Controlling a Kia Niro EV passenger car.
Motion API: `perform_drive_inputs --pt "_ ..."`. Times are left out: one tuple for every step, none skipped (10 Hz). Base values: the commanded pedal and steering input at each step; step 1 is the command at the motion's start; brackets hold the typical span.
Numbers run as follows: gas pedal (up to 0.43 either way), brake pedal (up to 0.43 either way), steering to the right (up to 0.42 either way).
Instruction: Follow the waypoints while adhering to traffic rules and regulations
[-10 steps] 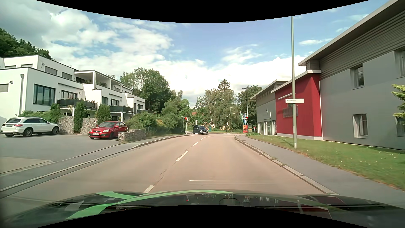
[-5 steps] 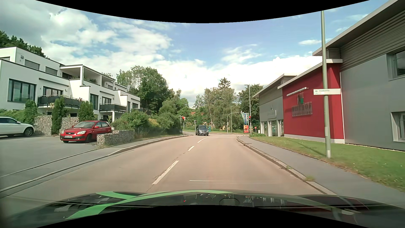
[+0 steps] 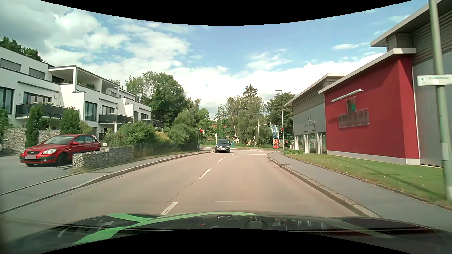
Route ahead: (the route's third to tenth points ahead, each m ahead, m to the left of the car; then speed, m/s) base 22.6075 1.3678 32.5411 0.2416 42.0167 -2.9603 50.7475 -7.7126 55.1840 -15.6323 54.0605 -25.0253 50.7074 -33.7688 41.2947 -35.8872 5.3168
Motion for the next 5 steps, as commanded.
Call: perform_drive_inputs --pt "0.098 0.0 0.0" --pt "0.098 0.0 -0.001" --pt "0.098 0.0 -0.001" --pt "0.11 0.0 -0.001" --pt "0.11 0.0 0.0"
